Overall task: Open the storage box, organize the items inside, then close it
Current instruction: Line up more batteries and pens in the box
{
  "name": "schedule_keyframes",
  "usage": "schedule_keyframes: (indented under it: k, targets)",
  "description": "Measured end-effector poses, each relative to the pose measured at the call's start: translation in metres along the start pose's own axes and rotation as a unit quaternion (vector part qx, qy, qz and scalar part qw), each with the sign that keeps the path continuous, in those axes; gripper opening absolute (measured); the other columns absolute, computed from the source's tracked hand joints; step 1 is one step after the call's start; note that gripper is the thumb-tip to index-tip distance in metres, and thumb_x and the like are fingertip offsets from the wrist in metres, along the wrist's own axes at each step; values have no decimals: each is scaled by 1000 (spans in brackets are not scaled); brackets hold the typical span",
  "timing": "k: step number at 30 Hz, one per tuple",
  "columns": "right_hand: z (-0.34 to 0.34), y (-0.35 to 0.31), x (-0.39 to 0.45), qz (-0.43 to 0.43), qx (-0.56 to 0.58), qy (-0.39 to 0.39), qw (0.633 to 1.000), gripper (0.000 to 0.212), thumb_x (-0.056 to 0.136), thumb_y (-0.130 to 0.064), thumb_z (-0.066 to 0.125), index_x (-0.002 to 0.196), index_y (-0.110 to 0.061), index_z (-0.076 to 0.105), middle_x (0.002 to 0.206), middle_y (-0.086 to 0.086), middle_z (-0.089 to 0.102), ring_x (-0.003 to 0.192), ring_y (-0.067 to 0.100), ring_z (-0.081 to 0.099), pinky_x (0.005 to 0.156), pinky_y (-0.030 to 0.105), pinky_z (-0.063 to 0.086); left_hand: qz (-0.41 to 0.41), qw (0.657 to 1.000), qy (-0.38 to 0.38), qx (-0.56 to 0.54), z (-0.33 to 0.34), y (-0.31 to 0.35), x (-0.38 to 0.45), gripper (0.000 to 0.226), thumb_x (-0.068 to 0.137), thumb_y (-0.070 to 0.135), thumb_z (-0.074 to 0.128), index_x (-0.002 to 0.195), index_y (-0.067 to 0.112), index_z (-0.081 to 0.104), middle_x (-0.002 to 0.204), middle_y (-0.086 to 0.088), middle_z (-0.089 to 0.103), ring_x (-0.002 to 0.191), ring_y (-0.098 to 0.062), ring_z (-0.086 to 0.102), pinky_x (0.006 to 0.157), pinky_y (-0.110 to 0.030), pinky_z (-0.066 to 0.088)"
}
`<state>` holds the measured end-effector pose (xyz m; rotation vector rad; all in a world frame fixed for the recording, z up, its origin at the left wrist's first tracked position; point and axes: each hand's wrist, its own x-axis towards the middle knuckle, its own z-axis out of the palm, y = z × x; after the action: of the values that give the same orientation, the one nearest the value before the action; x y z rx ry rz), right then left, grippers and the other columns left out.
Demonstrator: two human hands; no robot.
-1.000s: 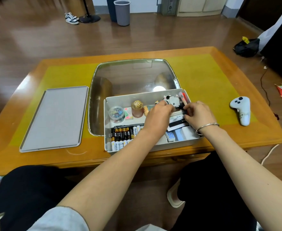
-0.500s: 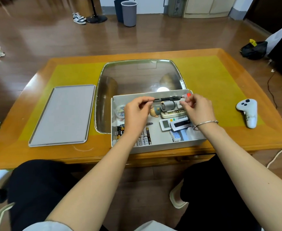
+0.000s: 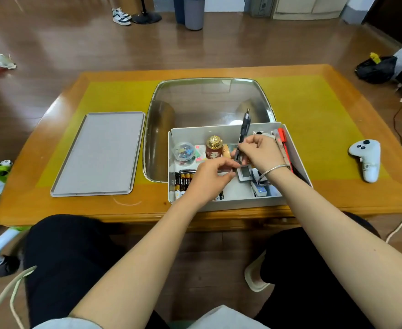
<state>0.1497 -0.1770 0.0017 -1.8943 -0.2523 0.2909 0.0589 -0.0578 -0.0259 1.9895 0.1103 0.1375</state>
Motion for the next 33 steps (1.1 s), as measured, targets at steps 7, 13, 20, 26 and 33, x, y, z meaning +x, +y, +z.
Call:
schedule_keyframes:
  k: [7, 13, 20, 26, 33]
  targets:
    - [16, 17, 15, -42, -115, 13, 992, 10, 80, -10, 69, 88, -15, 65, 59, -3, 62, 57, 0, 56, 70, 24, 48, -133, 947, -68, 284, -18, -26, -3, 66, 95, 46, 51, 146, 8, 33, 153, -12, 32, 142, -27, 26, 114, -40, 27]
    - [31, 24, 22, -115, -241, -85, 960, 18, 80, -17, 72, 98, -16, 74, 75, 2, 66, 66, 9, 54, 65, 10, 40, -209, 892, -149, 372, -20, -38, 1, 83, 95, 61, 30, 153, 7, 5, 161, -14, -1, 148, -28, -5, 119, -47, 8]
    - [44, 27, 32, -179, -441, -124, 870, 22, 84, -28, 68, 103, -17, 69, 99, 6, 69, 96, 25, 61, 83, 32, 46, -227, 890, -152, 365, -19, -44, 0, 88, 92, 67, 29, 153, 8, 6, 161, -8, -3, 148, -23, -4, 117, -49, 11]
    - [63, 27, 36, -193, -525, -154, 814, 22, 92, -27, 56, 106, -17, 68, 101, 12, 67, 96, 32, 60, 79, 38, 52, -218, 892, -142, 370, -19, -44, -2, 84, 94, 64, 30, 152, 8, 10, 161, -8, 2, 148, -24, 2, 115, -50, 15]
    - [74, 32, 37, -173, -547, -176, 800, 29, 90, -9, 53, 112, -23, 67, 107, 8, 66, 101, 32, 58, 80, 36, 50, -212, 895, -130, 370, -18, -44, -4, 79, 96, 60, 30, 152, 7, 14, 161, -10, 6, 148, -25, 6, 115, -48, 18]
